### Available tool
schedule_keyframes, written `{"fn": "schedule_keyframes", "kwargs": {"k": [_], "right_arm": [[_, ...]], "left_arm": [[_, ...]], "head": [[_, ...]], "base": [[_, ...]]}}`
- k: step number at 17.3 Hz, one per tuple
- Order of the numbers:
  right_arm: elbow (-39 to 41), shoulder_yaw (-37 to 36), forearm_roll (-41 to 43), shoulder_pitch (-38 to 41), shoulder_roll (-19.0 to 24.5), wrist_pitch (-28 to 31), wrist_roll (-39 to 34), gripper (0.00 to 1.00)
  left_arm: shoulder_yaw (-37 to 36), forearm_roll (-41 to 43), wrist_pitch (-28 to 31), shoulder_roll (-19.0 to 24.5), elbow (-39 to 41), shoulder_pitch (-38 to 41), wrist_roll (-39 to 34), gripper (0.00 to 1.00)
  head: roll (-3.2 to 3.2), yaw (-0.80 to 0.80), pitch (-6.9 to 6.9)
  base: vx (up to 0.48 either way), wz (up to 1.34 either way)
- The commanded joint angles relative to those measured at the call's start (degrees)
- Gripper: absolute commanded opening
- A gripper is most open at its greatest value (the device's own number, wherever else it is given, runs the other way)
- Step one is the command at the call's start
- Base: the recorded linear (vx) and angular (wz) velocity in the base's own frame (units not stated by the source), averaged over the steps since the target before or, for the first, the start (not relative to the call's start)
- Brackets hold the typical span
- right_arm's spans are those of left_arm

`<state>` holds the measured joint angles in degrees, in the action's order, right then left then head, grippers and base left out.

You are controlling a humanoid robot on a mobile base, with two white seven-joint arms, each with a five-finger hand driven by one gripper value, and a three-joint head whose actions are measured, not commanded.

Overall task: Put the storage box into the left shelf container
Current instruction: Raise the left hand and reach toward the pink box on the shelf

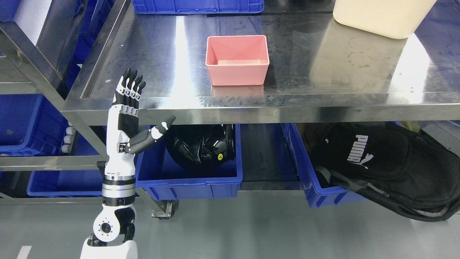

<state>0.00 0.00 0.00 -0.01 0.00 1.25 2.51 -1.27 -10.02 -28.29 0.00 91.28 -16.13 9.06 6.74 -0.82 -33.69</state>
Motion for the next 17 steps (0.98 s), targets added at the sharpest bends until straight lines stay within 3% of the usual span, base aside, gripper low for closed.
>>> {"fn": "schedule_keyframes", "kwargs": {"k": [1, 5, 8, 10, 11, 14, 17], "right_arm": [[1.0, -0.26, -0.09, 0.53, -1.0, -0.02, -0.05, 1.0], [1.0, -0.26, -0.09, 0.53, -1.0, -0.02, -0.05, 1.0], [1.0, -0.26, -0.09, 0.53, -1.0, -0.02, -0.05, 1.0], [1.0, -0.26, -0.09, 0.53, -1.0, -0.02, -0.05, 1.0], [1.0, -0.26, -0.09, 0.53, -1.0, -0.02, -0.05, 1.0], [1.0, -0.26, -0.09, 0.53, -1.0, -0.02, -0.05, 1.0], [1.0, -0.26, -0.09, 0.53, -1.0, -0.02, -0.05, 1.0]], "left_arm": [[-0.4, 0.0, -0.36, 1.0, 0.04, -1.88, 0.08, 1.0], [5.64, 1.4, 4.71, 1.0, -1.01, -14.06, 5.5, 1.0], [9.35, 4.91, 16.83, 5.52, -3.9, -26.27, 22.59, 1.0], [9.71, 8.94, 20.28, 8.69, -7.5, -34.45, 32.99, 1.0], [8.92, 11.84, 20.47, 10.09, -9.69, -37.62, 34.51, 0.99], [-2.37, 15.99, 20.47, 13.09, -13.22, -41.95, 38.2, 0.99], [-15.58, 20.19, 20.73, 12.92, -18.22, -43.19, 40.94, 0.99]], "head": [[0.0, 0.0, 0.0], [0.0, 0.0, 0.0], [0.0, 0.0, 0.0], [0.0, 0.0, 0.0], [0.0, 0.0, 0.0], [0.0, 0.0, 0.0], [0.0, 0.0, 0.0]], "base": [[0.0, 0.0], [0.0, 0.0], [0.0, 0.0], [0.0, 0.0], [0.0, 0.0], [0.0, 0.0], [0.0, 0.0]]}}
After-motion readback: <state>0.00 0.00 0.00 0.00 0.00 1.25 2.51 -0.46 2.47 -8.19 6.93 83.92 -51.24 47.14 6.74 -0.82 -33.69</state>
